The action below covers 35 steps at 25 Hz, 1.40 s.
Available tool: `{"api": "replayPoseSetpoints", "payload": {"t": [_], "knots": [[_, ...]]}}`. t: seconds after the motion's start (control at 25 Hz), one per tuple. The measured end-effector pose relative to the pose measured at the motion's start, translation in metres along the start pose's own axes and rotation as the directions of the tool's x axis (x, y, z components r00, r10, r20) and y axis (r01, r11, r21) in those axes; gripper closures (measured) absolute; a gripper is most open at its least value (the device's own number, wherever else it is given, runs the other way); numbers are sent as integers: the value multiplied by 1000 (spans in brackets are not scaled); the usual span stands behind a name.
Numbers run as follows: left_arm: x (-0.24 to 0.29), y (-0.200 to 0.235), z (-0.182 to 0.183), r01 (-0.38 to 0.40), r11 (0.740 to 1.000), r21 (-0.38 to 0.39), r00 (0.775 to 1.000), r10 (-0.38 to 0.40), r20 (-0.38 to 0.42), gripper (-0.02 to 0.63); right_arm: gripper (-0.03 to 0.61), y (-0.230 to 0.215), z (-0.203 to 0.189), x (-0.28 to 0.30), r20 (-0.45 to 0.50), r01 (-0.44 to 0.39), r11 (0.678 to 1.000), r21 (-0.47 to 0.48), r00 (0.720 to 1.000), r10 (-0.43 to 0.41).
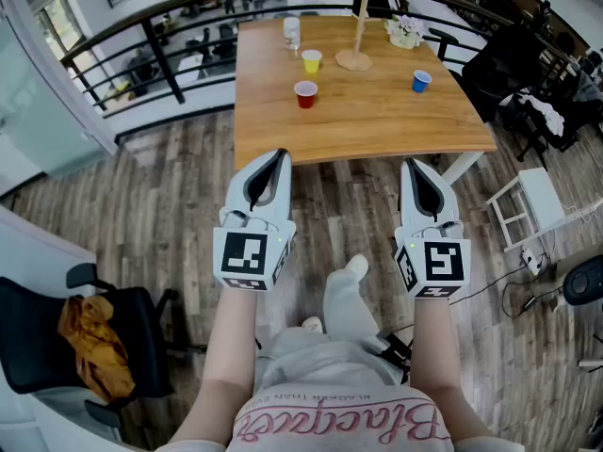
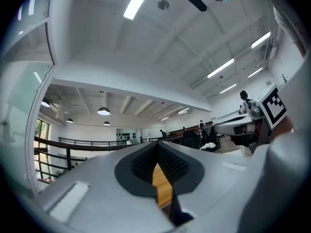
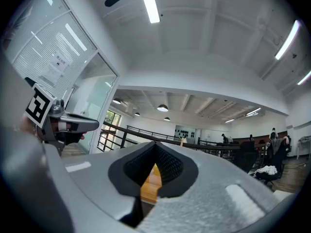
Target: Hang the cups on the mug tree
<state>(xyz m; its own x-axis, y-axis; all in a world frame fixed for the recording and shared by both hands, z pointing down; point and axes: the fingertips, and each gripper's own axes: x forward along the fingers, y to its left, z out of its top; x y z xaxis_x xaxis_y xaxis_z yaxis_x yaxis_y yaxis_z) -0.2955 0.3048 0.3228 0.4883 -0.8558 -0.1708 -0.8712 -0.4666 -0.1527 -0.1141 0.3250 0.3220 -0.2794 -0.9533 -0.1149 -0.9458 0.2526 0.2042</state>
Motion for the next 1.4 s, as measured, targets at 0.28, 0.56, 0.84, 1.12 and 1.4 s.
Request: {"api": "replayPoseSetpoints", "payload": {"t": [0.28, 0.56, 0.84, 1.12, 1.4], "knots": [[30, 15, -4, -9, 1000, -5, 1000, 9, -2, 600, 579, -12, -9, 29, -13, -10, 1000, -2, 1000, 10], [92, 38, -25, 4, 1000, -5, 999, -4, -35, 600, 578, -41, -23, 88, -6, 30, 999, 19, 1000, -30], [166, 67, -48, 13, 1000, -22, 996, -15, -86, 598, 578, -69, -38, 161, -23, 31, 999, 31, 999, -30], [239, 105, -69, -3, 999, -41, 993, -2, -121, 598, 578, -95, -56, 237, -59, 22, 999, 45, 998, -19], [301, 122, -89, 21, 997, -71, 987, -32, -160, 543, 578, -120, -70, 290, -85, 13, 998, 67, 996, -7]]}}
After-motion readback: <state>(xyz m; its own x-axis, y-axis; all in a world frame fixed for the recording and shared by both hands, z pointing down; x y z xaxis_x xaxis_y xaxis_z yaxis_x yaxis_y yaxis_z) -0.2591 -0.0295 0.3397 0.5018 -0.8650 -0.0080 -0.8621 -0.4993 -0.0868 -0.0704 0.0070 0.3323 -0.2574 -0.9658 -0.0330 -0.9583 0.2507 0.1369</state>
